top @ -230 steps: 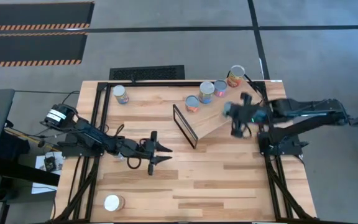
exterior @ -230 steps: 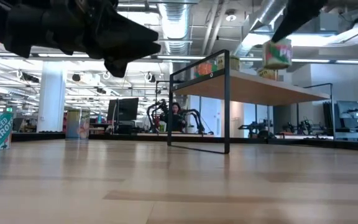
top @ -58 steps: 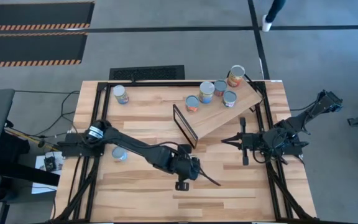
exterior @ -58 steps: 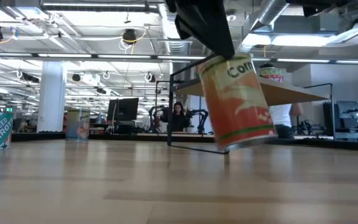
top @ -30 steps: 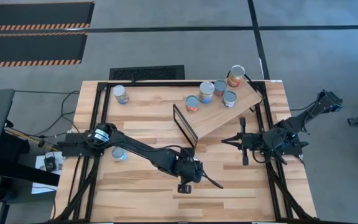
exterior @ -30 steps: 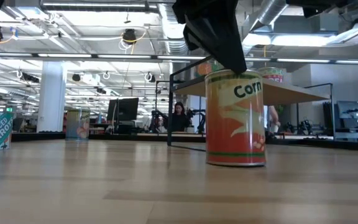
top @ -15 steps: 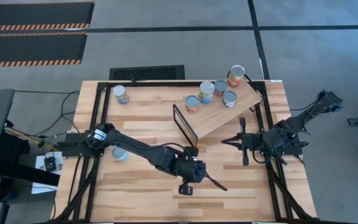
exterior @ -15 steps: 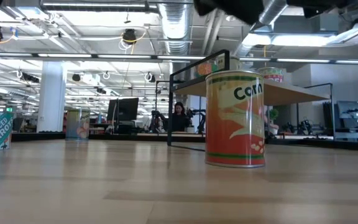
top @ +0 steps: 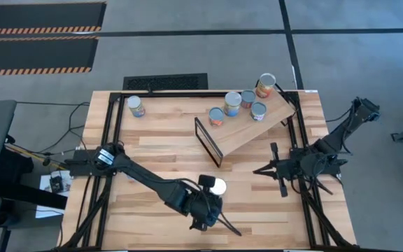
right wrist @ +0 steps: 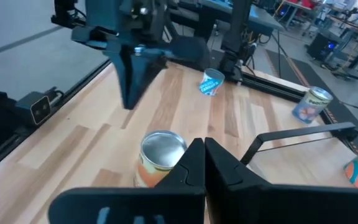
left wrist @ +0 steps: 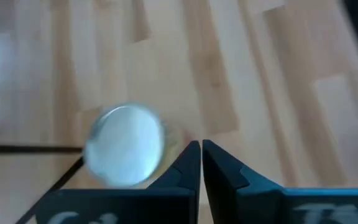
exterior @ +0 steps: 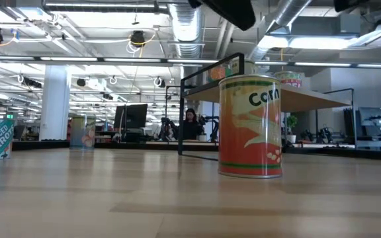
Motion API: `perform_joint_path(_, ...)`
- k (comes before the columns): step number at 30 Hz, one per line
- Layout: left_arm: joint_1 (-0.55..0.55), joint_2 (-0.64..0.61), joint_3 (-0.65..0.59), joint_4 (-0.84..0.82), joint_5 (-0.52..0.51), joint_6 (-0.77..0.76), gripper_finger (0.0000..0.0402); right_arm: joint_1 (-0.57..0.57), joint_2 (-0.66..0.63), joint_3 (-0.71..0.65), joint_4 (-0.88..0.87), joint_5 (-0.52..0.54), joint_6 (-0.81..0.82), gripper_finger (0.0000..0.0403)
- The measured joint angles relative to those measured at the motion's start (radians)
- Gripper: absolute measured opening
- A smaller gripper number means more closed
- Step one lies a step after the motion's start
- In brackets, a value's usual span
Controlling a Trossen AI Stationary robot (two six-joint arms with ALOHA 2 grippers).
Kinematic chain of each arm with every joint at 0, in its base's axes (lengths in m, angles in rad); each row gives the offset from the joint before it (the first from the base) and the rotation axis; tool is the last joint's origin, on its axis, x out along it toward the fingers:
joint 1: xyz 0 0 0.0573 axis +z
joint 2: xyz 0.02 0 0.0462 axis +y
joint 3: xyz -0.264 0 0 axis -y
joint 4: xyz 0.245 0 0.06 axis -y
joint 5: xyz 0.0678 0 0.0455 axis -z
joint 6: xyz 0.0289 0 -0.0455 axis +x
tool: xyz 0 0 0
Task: Pick and place cans onto a shelf
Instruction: Put the canned corn on the shelf aligned with the other canned corn
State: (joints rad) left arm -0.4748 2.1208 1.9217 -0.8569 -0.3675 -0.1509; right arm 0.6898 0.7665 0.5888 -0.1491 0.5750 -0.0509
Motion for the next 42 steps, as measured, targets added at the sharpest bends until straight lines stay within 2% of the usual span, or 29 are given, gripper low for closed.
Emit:
perform_joint_path(5, 0.001, -0.081, -0.218, 0.282, 0.073, 0.013, 0.0001, -0.02, 0.05, 0.0, 0.019, 0.001, -0.007, 0.001)
perform_joint_path(9, -0.009, -0.206, -0.459, 0.554, 0.07, 0.006, 0.0001, -0.051, 0.096, 0.0, 0.044, 0.001, -0.01, 0.001)
perform_joint_path(14, -0.018, -0.373, -0.797, 0.978, 0.066, -0.024, 0.0, -0.097, 0.176, 0.031, 0.042, -0.008, -0.003, 0.001)
perform_joint_path(18, -0.006, -0.473, -1.028, 1.289, 0.032, -0.024, 0.0, -0.114, 0.264, 0.1, 0.025, -0.057, -0.002, 0.0011)
perform_joint_path(23, 0.027, -0.549, -1.25, 1.549, -0.038, -0.014, 0.0, -0.114, 0.395, 0.171, 0.027, -0.062, 0.032, 0.0039)
perform_joint_path(28, 0.063, -0.56, -1.39, 1.784, -0.069, -0.003, 0.0, -0.115, 0.541, 0.217, 0.02, -0.096, 0.044, 0.0092)
perform_joint_path(30, 0.072, -0.559, -1.413, 1.829, -0.06, -0.014, 0.0, -0.115, 0.596, 0.234, 0.015, -0.122, 0.043, 0.0112)
perform_joint_path(36, 0.075, -0.558, -1.421, 1.823, -0.063, -0.018, 0.0, -0.115, 0.736, 0.304, -0.048, -0.162, 0.016, 0.0151)
perform_joint_path(42, 0.075, -0.558, -1.421, 1.815, -0.063, -0.019, 0.0, -0.123, 0.823, 0.356, -0.069, -0.162, -0.05, 0.0147)
